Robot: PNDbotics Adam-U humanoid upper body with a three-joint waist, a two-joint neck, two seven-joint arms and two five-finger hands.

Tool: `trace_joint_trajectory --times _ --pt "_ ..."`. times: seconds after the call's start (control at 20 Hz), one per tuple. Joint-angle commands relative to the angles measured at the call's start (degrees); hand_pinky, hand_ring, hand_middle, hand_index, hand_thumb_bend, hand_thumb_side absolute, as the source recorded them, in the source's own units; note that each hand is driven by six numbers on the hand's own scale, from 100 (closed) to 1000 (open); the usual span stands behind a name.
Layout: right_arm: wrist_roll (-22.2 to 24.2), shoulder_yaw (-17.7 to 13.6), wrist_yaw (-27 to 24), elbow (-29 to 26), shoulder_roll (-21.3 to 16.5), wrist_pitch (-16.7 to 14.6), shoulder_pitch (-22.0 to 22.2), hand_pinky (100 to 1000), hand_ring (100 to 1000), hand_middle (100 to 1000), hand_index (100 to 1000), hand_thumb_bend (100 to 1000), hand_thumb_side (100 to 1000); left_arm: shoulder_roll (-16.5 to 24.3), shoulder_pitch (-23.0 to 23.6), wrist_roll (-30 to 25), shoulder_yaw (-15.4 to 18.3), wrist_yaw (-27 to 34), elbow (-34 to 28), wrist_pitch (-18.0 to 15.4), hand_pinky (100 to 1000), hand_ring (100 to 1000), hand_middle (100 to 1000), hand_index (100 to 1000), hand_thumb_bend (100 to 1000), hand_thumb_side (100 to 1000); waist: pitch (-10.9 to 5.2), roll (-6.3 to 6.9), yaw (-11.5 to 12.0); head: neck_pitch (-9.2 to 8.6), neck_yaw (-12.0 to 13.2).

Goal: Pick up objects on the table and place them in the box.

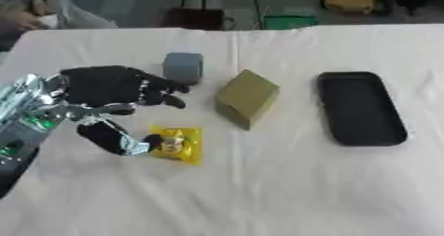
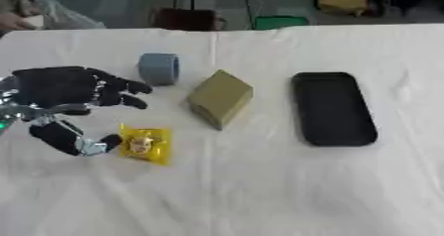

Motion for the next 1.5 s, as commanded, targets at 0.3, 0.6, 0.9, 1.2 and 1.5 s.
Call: trace_joint_trajectory --times 0.3,0.6,0.9,1.2,1.5 --pt "0.27 -0.09 -0.43 -1.53 -1.19 -0.15 -0.26 668 545 771 848 100 645 0.07 -2.28 -2.98 -2.09 -1.43 6.5 1.33 757 779 873 943 188 838 -0.78 -0.24 -0.06 0.25 0.28" --pt "0.27 -0.09 -0.47 -1.61 -1.16 -0.18 -0.13 668 545 771 848 100 646 0.19 -3.56 -3.0 -2.87 -6.35 6.82 -0.59 775 782 827 952 319 788 -0.81 -0.26 -0.15 0.25 0.42" --pt "0.27 -0.08 -0.48 -1.71 -1.16 -0.18 -0.06 667 545 770 847 100 646 -0.12 -3.19 1.34 -3.52 -12.53 6.5 -1.39 803 818 854 968 438 732 -0.8 -0.26 -0.18 0.25 0.43" --pt "0.29 -0.03 -0.56 -1.8 -1.17 -0.22 0.04 667 544 770 847 100 645 -0.97 -2.95 4.06 -4.19 -16.11 8.26 -1.83 806 819 851 977 501 702 -0.86 -0.38 -0.11 0.25 0.47" --pt "0.33 0.01 -0.62 -1.92 -1.14 -0.38 0.22 667 544 770 847 100 645 -1.78 -3.38 7.01 -4.7 -19.41 10.33 -1.56 809 822 853 976 512 687 -0.87 -0.61 -0.02 0.25 0.47"
